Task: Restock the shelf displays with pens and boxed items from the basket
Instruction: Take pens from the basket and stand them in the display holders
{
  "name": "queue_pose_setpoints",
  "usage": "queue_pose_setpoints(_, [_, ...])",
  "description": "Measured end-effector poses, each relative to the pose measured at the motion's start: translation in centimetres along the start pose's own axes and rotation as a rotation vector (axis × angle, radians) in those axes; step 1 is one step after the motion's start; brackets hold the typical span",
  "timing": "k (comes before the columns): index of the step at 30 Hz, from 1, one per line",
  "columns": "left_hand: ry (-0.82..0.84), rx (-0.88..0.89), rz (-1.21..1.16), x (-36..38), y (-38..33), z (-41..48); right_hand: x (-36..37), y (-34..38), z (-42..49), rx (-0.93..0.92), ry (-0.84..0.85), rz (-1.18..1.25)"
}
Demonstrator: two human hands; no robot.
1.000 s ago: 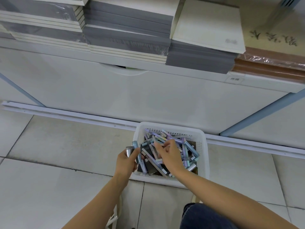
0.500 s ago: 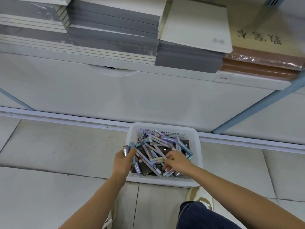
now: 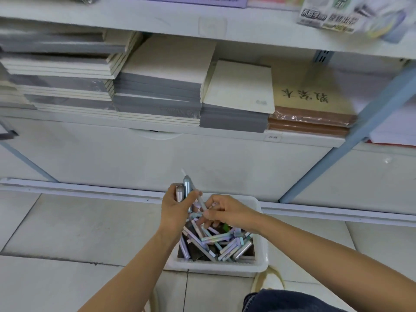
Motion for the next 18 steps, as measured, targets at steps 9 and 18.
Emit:
queue_pose_setpoints(9, [0.178,0.31,0.047,1.0,-11.0,-2.2,-2.2,12.7,-3.6,-0.309,-0.335,-0.04])
queue_pose_setpoints(18, [0.331,0.447,0.146,3.0,-21.9,-4.1,-2.8,23.9,-9.7,-0.669,-0.435,-0.121])
Point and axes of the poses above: each hand's wrist, its own z-axis towards the middle knuckle, its own x-axis out of the palm, y = z × x, the point moved 2 cm from there along z, towards the middle knuckle, and after that the axes turned 6 degrees about y, right-handed, at the moved point
